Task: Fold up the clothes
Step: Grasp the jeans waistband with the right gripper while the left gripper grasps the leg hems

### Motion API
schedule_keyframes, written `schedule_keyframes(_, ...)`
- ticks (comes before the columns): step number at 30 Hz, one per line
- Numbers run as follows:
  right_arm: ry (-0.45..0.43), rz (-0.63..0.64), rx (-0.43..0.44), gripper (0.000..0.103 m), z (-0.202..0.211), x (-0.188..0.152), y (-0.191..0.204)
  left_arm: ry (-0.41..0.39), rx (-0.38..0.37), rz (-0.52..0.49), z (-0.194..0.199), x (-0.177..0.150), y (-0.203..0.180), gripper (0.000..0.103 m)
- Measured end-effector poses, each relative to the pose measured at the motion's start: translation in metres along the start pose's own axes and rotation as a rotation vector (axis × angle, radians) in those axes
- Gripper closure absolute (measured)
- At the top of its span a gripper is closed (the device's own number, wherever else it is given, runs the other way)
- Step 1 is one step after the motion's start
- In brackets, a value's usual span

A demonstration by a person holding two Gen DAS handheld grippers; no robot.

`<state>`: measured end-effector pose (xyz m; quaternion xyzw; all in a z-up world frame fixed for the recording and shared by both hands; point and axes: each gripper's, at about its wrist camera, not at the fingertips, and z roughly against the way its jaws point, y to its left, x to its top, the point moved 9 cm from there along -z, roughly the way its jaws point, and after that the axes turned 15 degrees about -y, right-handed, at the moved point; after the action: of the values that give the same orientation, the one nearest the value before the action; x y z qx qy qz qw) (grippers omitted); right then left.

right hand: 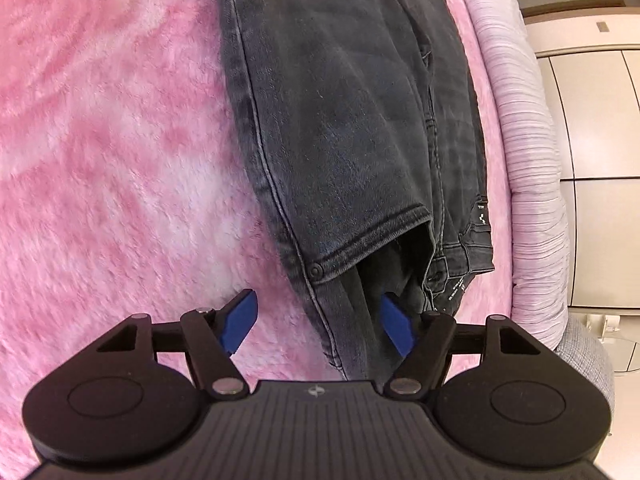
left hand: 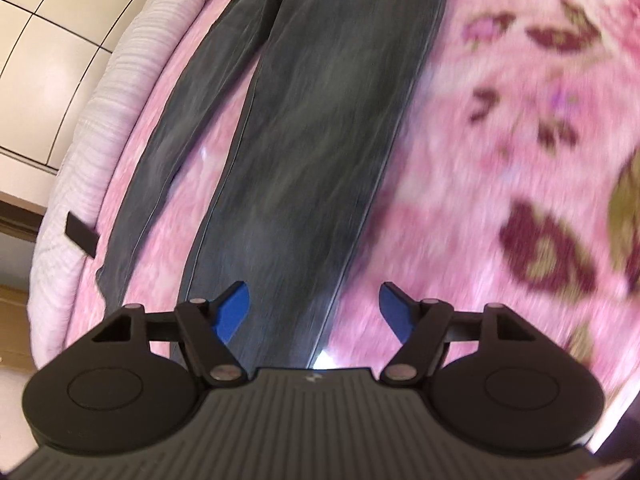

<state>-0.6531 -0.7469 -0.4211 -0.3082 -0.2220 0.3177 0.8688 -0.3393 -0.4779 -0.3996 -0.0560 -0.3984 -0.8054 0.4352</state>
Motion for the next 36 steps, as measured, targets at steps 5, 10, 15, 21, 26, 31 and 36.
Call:
schedule_keyframes(5, -0.021, -0.013, -0.028, 0.038, -0.011, 0.008, -0.011, 0.007, 0.029, -0.005, 0.000, -0.011, 0.002, 0.032)
schedule_keyframes(10, -0.017, -0.008, -0.038, 0.043, -0.024, 0.020, -0.016, 0.006, 0.072, -0.007, -0.006, -0.011, 0.010, 0.032)
schedule_keyframes(15, 0.008, -0.018, -0.051, 0.043, -0.023, 0.019, -0.015, 0.008, 0.111, -0.111, -0.019, -0.020, 0.022, 0.032)
schedule_keyframes(21, 0.023, 0.049, -0.051, 0.044, -0.021, 0.007, -0.004, 0.033, 0.160, -0.203, -0.023, -0.041, 0.038, 0.034)
schedule_keyframes(26, 0.024, 0.054, -0.065, 0.044, -0.022, 0.007, -0.006, 0.120, 0.213, -0.174, -0.027, -0.076, 0.064, 0.038)
schedule_keyframes(31, 0.046, 0.047, -0.126, 0.039, -0.007, 0.014, 0.002, 0.118, 0.178, -0.175, -0.031, -0.083, 0.069, 0.065)
schedule_keyframes(36, -0.084, 0.081, -0.131, 0.038, 0.024, 0.054, 0.025, 0.103, 0.148, -0.158, -0.030, -0.080, 0.065, 0.084)
